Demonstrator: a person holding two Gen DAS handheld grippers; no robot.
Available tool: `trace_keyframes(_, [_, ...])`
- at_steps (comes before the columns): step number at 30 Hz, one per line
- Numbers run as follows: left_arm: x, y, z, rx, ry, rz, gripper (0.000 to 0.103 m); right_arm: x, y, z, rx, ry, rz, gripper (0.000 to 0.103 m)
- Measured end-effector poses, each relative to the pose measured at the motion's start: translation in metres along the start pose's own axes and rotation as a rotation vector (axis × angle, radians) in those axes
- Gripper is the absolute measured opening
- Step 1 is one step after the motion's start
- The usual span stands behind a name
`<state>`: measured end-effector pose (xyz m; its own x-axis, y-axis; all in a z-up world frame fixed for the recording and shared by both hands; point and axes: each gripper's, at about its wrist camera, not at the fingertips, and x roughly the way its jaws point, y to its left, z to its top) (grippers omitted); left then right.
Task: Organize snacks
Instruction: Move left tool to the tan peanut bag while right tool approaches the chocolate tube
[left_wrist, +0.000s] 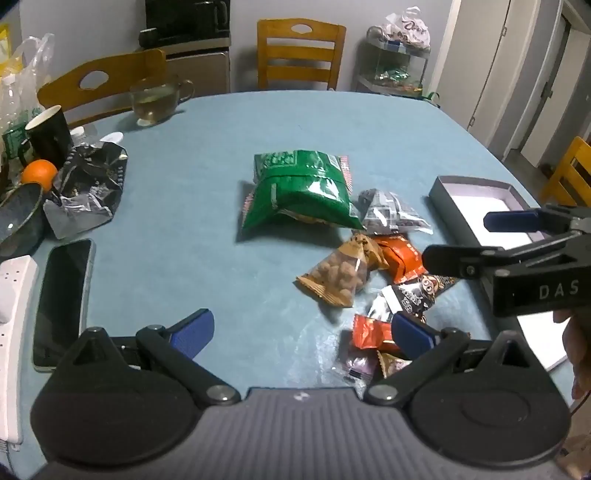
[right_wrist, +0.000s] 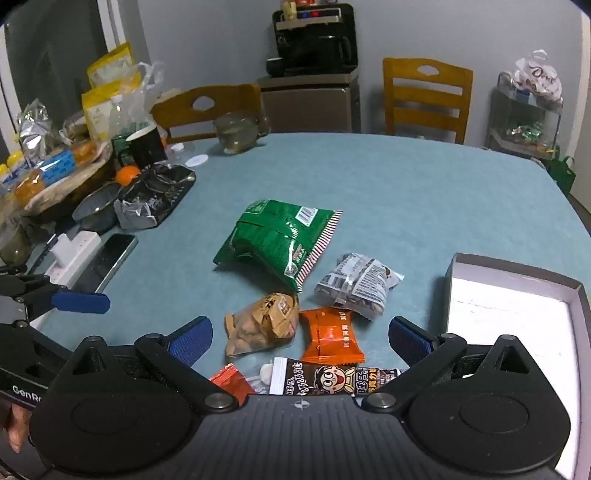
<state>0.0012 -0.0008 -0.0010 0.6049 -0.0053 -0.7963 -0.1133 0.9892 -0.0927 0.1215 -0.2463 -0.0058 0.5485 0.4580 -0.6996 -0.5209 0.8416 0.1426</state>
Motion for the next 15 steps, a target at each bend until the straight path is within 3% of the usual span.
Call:
trace_keyframes(5, [0.012, -0.009, 0.001, -0.017, 0.026, -0.062, 0.103, 0.001, -0.004, -0.001, 0.001, 0.004, -0.008, 0.103])
trace_keyframes(15, [0.01, -0.017, 0.008, 0.049, 0.021, -0.025, 0.103, 0.006, -0.012, -0.002, 0.007, 0.027, 0.006, 0.103])
